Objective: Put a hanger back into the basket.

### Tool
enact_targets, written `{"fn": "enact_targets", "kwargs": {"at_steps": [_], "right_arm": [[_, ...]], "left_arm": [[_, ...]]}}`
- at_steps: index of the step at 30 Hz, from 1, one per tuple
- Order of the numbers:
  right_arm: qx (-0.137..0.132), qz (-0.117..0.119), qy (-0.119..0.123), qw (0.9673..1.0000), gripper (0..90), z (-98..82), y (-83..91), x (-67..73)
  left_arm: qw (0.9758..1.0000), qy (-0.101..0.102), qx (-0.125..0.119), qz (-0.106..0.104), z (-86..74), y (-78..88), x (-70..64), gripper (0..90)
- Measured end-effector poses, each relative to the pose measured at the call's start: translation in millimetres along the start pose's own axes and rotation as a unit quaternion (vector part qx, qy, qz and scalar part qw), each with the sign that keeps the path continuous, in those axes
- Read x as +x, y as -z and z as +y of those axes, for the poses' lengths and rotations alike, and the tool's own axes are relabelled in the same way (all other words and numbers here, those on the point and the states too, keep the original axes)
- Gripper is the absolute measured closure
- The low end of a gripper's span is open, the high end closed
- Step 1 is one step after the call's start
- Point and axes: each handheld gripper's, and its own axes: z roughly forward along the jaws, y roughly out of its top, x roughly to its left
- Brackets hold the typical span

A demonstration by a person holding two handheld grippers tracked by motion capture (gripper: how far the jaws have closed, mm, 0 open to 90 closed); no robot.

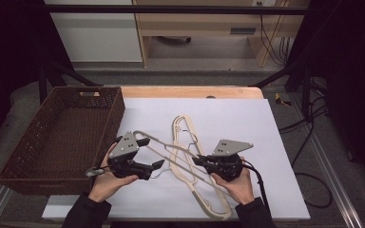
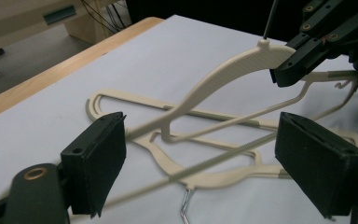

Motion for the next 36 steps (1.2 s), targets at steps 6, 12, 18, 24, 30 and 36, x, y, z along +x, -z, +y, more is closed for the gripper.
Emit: {"fn": "enact_targets", "kwargs": {"at_steps": [6,12,18,24,30,36], "right_arm": [[0.026,0.052,0.015,0.9982,86.6,0.9,-11.3,8.9],[0.034,0.082,0.024,0.9957,86.6,1.2,-16.1,13.3],[0.036,0.097,0.028,0.9943,86.6,1.3,-17.5,15.0],[0.042,0.104,0.031,0.9932,86.6,0.7,-18.2,15.1],[0.047,0.113,0.032,0.9920,86.5,0.2,-19.0,14.7],[0.054,0.110,0.035,0.9919,84.2,-0.4,-21.4,14.9]], "left_arm": [[0.9979,-0.031,0.042,-0.037,-0.4,-9.9,-8.3,32.0],[0.9956,-0.045,0.062,-0.054,-3.2,-13.6,-8.5,49.8],[0.9928,-0.069,0.075,-0.062,-3.9,-15.9,-12.6,59.9],[0.9908,-0.074,0.091,-0.067,-4.9,-16.7,-12.0,66.0],[0.9882,-0.077,0.109,-0.076,-5.3,-16.5,-11.5,68.0],[0.9842,-0.073,0.135,-0.088,-5.6,-17.5,-11.5,72.6]]}}
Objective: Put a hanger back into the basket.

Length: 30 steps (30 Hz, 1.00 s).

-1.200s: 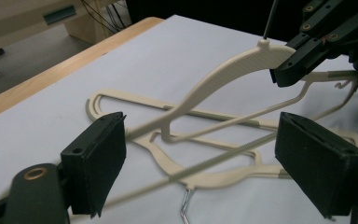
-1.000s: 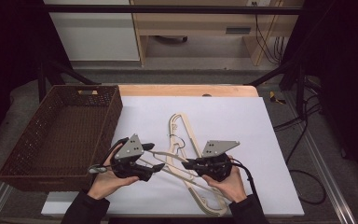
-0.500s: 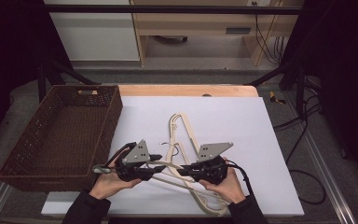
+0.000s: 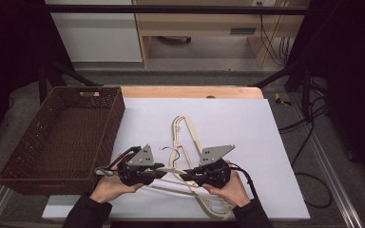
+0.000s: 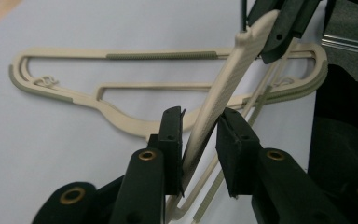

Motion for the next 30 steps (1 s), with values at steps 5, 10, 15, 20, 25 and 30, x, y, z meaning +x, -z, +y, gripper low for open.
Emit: {"fn": "enact_targets", "kwargs": {"at_steps": [5,10,15,20,25,30], "right_arm": [[-0.003,-0.031,-0.005,0.9995,76.0,-1.0,3.2,-2.2],[-0.003,-0.068,-0.003,0.9977,66.1,-2.3,1.3,-2.8],[-0.013,-0.105,-0.004,0.9943,56.4,-4.8,2.2,-5.3],[-0.044,-0.132,-0.015,0.9902,42.6,-4.4,13.1,-6.1],[-0.089,-0.159,-0.038,0.9826,26.3,-6.6,32.7,-10.5],[-0.106,-0.191,-0.061,0.9739,15.5,-12.0,50.1,-13.8]], "left_arm": [[0.9994,0.022,-0.008,-0.026,0.9,-3.2,-1.1,78.6],[0.9985,0.032,-0.014,-0.043,1.3,-5.4,-2.2,82.6],[0.9977,0.042,-0.039,-0.038,5.5,-5.5,-9.8,86.2],[0.9962,0.059,-0.062,-0.012,7.8,0.8,-13.6,86.4],[0.9946,0.076,-0.070,0.011,8.9,6.3,-14.2,86.4],[0.9909,0.096,-0.089,0.033,9.1,17.1,-11.7,86.4]]}}
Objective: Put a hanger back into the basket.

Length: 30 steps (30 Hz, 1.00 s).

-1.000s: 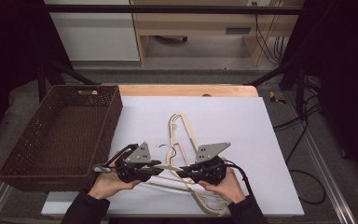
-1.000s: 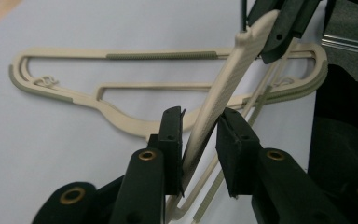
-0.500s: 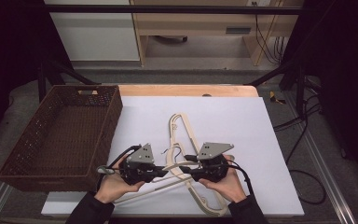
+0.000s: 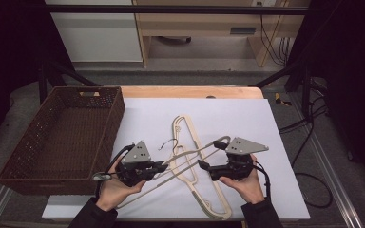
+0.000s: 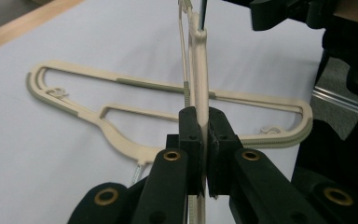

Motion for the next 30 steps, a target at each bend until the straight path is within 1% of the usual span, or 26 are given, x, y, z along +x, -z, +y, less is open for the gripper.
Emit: {"fn": "enact_targets", "kwargs": {"at_steps": [3,4,5,6,8,9,10,11,13,15,16,18,24,25,26,27,28,29,30], "right_arm": [[-0.006,-0.012,-0.015,0.9998,11.4,-2.8,8.2,-5.1],[-0.006,-0.012,-0.015,0.9998,11.4,-2.8,8.2,-5.1],[-0.008,-0.025,-0.018,0.9995,9.4,-5.6,12.2,-7.8],[-0.008,-0.025,-0.018,0.9995,9.4,-5.6,12.2,-7.8],[-0.006,-0.037,-0.023,0.9990,7.6,-9.8,15.4,-11.4],[-0.005,-0.038,-0.026,0.9989,7.3,-10.9,16.2,-12.7],[-0.004,-0.045,-0.030,0.9986,6.9,-12.9,17.3,-14.9],[-0.005,-0.048,-0.033,0.9983,6.8,-14.4,18.2,-16.3],[-0.006,-0.052,-0.038,0.9979,6.6,-16.9,20.4,-19.8],[-0.009,-0.055,-0.045,0.9974,6.7,-18.1,23.0,-22.5],[-0.010,-0.053,-0.052,0.9972,6.7,-18.2,24.3,-22.9],[-0.014,-0.055,-0.055,0.9968,6.6,-18.5,26.9,-24.6],[-0.016,-0.066,-0.055,0.9962,6.3,-18.7,30.1,-26.7],[-0.016,-0.068,-0.053,0.9962,6.3,-19.0,30.1,-27.3],[-0.016,-0.068,-0.053,0.9962,6.3,-19.0,30.1,-27.3],[-0.016,-0.072,-0.056,0.9957,6.2,-19.2,30.4,-27.7],[-0.015,-0.073,-0.058,0.9955,6.2,-19.1,30.6,-27.6],[-0.017,-0.074,-0.057,0.9954,6.1,-19.2,30.8,-28.1],[-0.017,-0.074,-0.057,0.9954,6.1,-19.2,30.8,-28.1]], "left_arm": [[0.9998,0.006,-0.014,0.015,3.0,11.0,3.3,86.4],[0.9998,0.006,-0.014,0.015,3.0,11.0,3.3,86.4],[0.9994,0.008,-0.024,0.025,6.0,20.8,4.8,86.4],[0.9994,0.008,-0.024,0.025,6.0,20.8,4.8,86.4],[0.9986,0.006,-0.040,0.033,10.9,37.5,6.8,86.4],[0.9986,0.006,-0.040,0.033,10.9,37.5,6.8,86.4],[0.9982,0.008,-0.048,0.035,13.7,45.2,8.9,86.4],[0.9976,0.008,-0.055,0.042,18.5,55.3,12.0,86.4],[0.9970,0.006,-0.059,0.050,24.7,68.2,16.4,86.4],[0.9966,0.007,-0.064,0.052,28.7,78.2,20.9,86.4],[0.9964,0.010,-0.068,0.050,31.2,85.4,25.1,86.4],[0.9959,0.010,-0.072,0.053,35.2,97.3,32.1,86.4],[0.9939,0.006,-0.076,0.081,47.0,133.2,56.6,86.4],[0.9939,0.006,-0.076,0.081,47.0,133.2,56.6,86.4],[0.9934,0.008,-0.076,0.085,47.9,138.3,61.8,86.4],[0.9926,0.008,-0.077,0.094,48.5,146.4,71.1,86.4],[0.9926,0.008,-0.077,0.094,48.5,146.4,71.1,86.4],[0.9912,0.011,-0.071,0.111,48.4,155.6,83.7,86.4],[0.9912,0.011,-0.071,0.111,48.4,155.6,83.7,86.4]]}}
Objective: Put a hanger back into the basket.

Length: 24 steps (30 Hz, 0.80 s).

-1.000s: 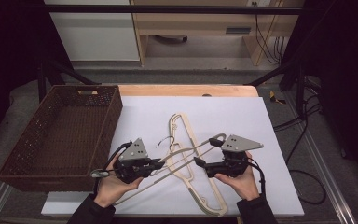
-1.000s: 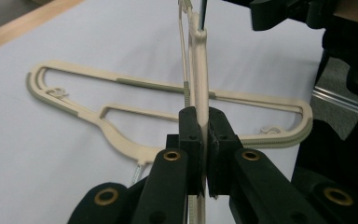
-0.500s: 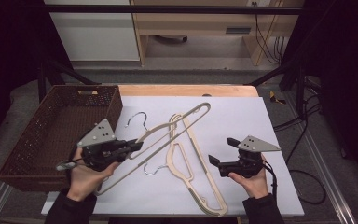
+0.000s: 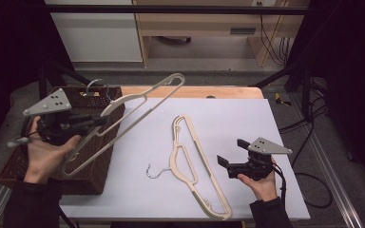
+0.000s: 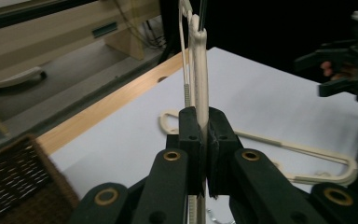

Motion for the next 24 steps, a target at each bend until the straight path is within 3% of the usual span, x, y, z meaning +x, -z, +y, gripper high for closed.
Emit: {"fn": "enact_targets", "kwargs": {"at_steps": [1,2,3,5,6,7,10,14,17,24], "right_arm": [[-0.002,-0.002,-0.001,1.0000,6.0,0.3,0.9,-0.4],[-0.002,-0.002,-0.001,1.0000,6.0,0.3,0.9,-0.4],[-0.003,-0.001,0.001,1.0000,5.9,0.3,1.4,-0.9],[-0.003,-0.006,0.001,1.0000,5.9,0.3,1.1,-0.9],[-0.003,-0.006,0.001,1.0000,5.9,0.3,1.1,-0.9],[-0.002,-0.010,0.001,0.9999,5.9,0.3,1.1,-0.5],[-0.002,-0.010,0.001,1.0000,5.9,0.3,1.1,-0.6],[0.000,-0.009,0.003,1.0000,5.7,0.2,1.1,-1.0],[0.002,-0.012,0.004,0.9999,5.4,-0.1,-0.1,-0.4],[0.002,-0.013,0.004,0.9999,5.2,-0.3,-0.4,-0.6]], "left_arm": [[0.9999,-0.001,0.007,0.014,0.4,4.9,12.7,86.3],[0.9999,-0.001,0.007,0.014,0.4,4.9,12.7,86.4],[0.9997,0.004,0.009,0.022,-0.6,9.2,25.7,86.4],[0.9995,0.012,0.006,0.028,-3.2,12.5,38.7,86.4],[0.9995,0.012,0.006,0.028,-3.2,12.5,38.7,86.3],[0.9990,0.016,0.011,0.040,-7.3,15.2,51.7,86.4],[0.9980,0.022,0.021,0.055,-15.5,19.2,69.4,86.3],[0.9977,0.026,0.026,0.057,-24.0,22.3,82.4,86.4],[0.9961,0.030,0.039,0.073,-34.8,27.5,98.2,86.4],[0.9944,0.036,0.050,0.087,-53.4,36.5,115.8,86.3]]}}
